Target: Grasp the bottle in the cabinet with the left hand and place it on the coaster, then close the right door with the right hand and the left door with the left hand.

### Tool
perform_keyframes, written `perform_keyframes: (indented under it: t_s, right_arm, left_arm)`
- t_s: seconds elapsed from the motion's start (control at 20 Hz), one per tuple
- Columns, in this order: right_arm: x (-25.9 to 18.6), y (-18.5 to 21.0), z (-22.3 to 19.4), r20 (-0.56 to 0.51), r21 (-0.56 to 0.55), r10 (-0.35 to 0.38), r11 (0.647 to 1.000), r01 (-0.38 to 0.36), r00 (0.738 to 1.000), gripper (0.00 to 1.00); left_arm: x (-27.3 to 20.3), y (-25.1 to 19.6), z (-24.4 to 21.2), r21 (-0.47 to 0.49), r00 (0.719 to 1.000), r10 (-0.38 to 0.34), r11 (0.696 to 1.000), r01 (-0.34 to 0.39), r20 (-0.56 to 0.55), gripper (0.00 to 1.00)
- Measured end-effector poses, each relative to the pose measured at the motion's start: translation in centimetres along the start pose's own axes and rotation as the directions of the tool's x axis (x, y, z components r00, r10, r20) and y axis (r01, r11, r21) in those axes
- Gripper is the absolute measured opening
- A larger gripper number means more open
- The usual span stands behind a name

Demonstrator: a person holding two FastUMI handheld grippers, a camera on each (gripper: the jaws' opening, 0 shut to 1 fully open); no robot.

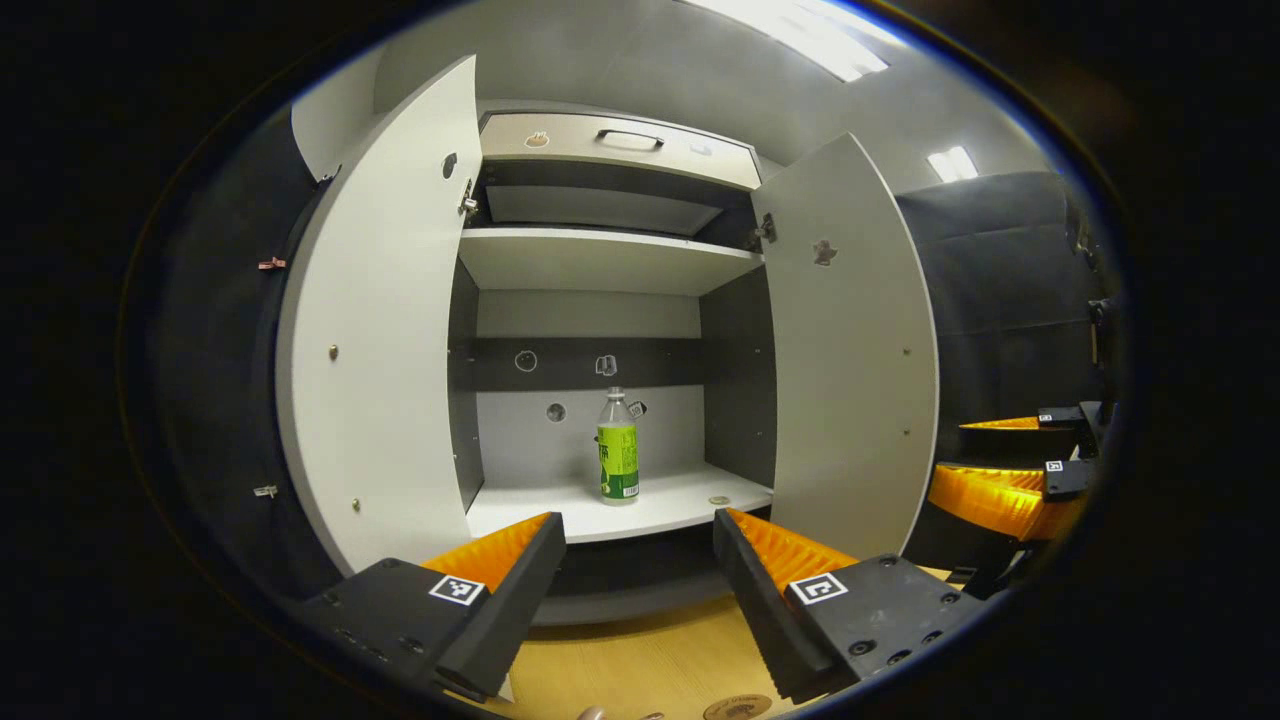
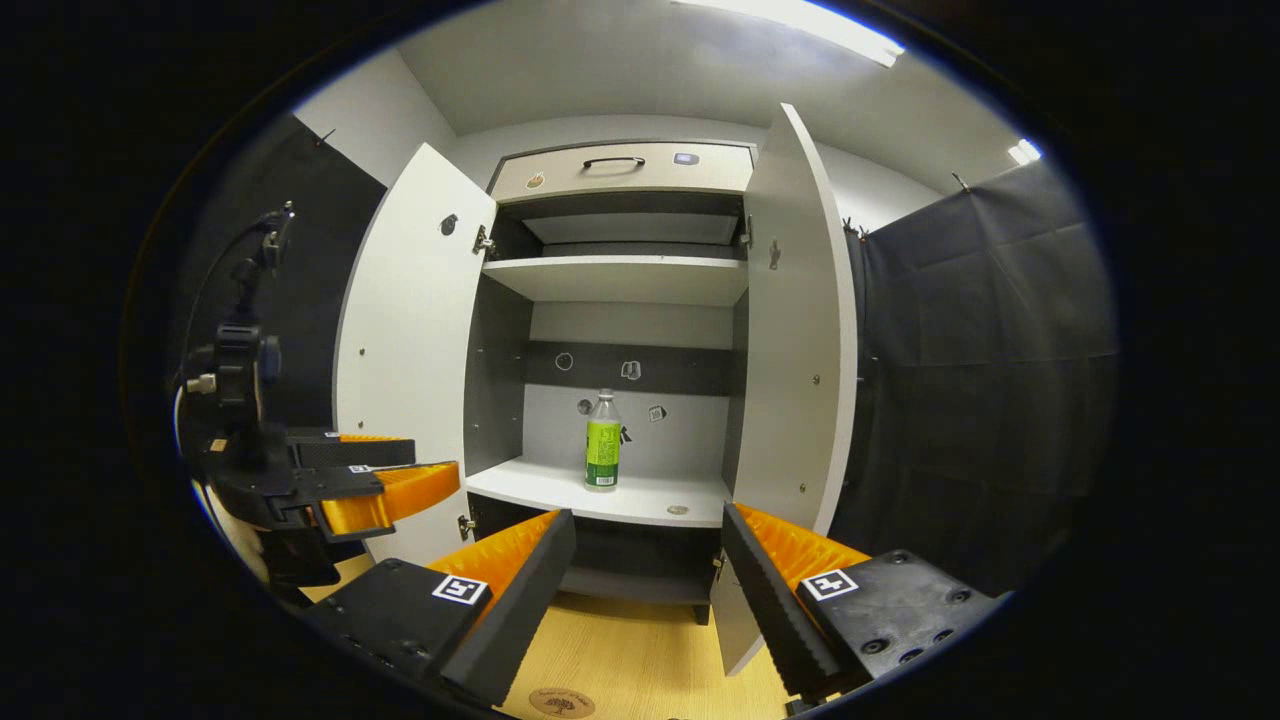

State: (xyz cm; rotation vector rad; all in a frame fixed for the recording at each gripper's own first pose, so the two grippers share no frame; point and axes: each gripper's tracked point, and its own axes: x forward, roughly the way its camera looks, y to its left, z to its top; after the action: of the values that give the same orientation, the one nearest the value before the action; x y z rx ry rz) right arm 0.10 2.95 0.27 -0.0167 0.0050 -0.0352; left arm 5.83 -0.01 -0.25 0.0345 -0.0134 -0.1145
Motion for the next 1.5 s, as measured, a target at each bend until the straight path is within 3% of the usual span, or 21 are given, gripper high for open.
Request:
perform_keyframes:
  t_s: [0.6,1.5]
  right_arm:
    - [7.3,-1.0,0.0,0.05,-0.01,0.152,0.988,-0.151,0.987,0.98]
    - [12.7,-0.3,-2.6,0.036,-0.012,0.242,0.97,-0.241,0.97,0.98]
  left_arm:
    - [17.0,0.1,-0.1,0.016,0.999,0.038,0.999,-0.038,0.021,0.95]
    - [31.1,2.7,-2.9,0.103,0.996,0.084,0.991,-0.086,0.022,0.95]
